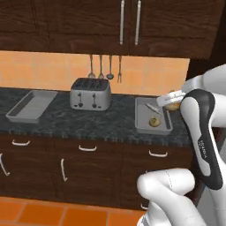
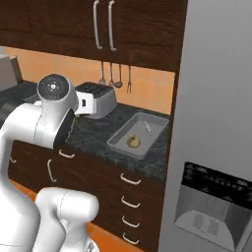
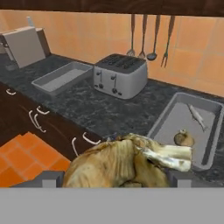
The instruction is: Place one onion and one fish in each tupperware on the nearby counter, to pack two identical lunches.
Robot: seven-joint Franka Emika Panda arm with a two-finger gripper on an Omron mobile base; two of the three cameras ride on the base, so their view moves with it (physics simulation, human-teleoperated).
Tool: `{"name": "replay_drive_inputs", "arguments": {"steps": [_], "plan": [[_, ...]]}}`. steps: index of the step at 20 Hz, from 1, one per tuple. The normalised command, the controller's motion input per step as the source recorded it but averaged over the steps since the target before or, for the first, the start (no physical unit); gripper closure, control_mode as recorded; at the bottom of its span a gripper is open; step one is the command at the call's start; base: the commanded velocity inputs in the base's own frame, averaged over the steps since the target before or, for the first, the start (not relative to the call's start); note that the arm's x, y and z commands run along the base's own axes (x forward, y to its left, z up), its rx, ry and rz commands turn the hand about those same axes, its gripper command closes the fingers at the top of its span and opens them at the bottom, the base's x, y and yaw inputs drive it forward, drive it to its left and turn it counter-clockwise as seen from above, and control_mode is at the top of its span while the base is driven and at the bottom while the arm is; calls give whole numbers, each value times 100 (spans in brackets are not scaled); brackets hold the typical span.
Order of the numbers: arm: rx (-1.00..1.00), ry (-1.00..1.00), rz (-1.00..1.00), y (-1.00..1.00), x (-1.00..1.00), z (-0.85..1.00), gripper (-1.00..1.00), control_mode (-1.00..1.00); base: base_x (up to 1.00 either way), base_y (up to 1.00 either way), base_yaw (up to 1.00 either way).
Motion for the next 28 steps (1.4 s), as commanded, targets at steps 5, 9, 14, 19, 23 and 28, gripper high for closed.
{"name": "replay_drive_inputs", "arguments": {"steps": [5,9,14,19,23,28], "plan": [[0,0,0,0,0,0,100,100,100,100,0],[0,0,0,0,0,0,100,100,100,100,0],[0,0,0,0,0,0,100,100,77,100,0],[0,0,0,0,0,0,100,100,34,100,-4],[0,0,0,0,0,0,100,100,50,100,-18],[0,0,0,0,0,0,100,100,32,98,-36]]}}
